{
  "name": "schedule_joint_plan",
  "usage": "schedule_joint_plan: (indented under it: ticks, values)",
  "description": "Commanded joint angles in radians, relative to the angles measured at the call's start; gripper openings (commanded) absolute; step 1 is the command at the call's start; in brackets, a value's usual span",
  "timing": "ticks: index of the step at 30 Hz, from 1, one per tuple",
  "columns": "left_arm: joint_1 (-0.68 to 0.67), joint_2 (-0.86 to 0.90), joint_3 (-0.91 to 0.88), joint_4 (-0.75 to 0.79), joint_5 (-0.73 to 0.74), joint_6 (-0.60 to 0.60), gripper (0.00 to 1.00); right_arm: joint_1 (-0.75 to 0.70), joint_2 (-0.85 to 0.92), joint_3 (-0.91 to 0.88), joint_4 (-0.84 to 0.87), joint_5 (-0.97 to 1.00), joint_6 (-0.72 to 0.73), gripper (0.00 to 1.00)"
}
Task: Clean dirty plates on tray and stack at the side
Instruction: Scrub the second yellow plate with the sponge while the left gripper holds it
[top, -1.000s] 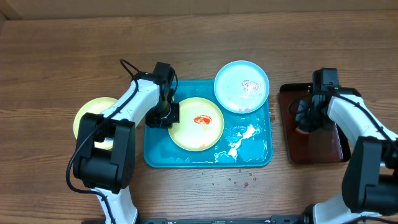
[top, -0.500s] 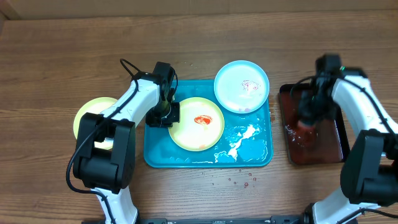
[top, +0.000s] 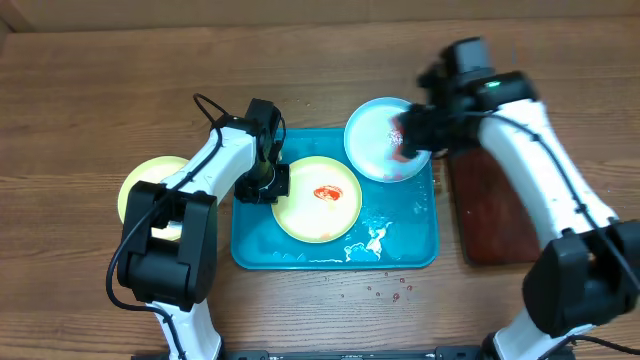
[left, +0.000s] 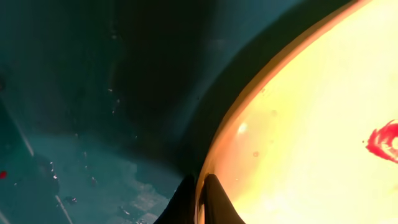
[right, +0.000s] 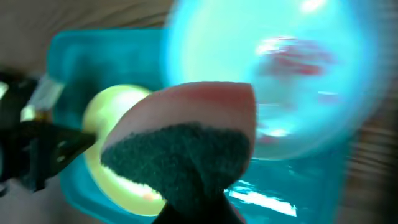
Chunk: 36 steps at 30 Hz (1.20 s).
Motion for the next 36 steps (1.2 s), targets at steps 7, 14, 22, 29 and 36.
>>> schedule_joint_plan:
  ticks: [7,14,22,29,36]
  values:
    - [0.004,0.032,-0.03,0.034,0.031,-0.07,0.04,0.304,0.134,0.007,0.113,0.156,0.221,0.04]
    - [0.008,0.032,-0.032,0.023,0.034,-0.088,0.04,0.337,0.313,0.007,0.137,0.169,0.256,0.04]
    - [0.009,0.032,-0.056,0.025,0.034,-0.088,0.04,0.337,0.402,0.007,0.157,0.143,0.275,0.04]
    - [0.009,0.032,-0.056,0.033,0.1,-0.055,0.04,0.378,0.467,0.007,0.298,-0.135,0.26,0.04]
    - [0.009,0.032,-0.056,0.03,0.102,-0.055,0.04,0.447,0.491,0.023,0.251,-0.191,0.259,0.04]
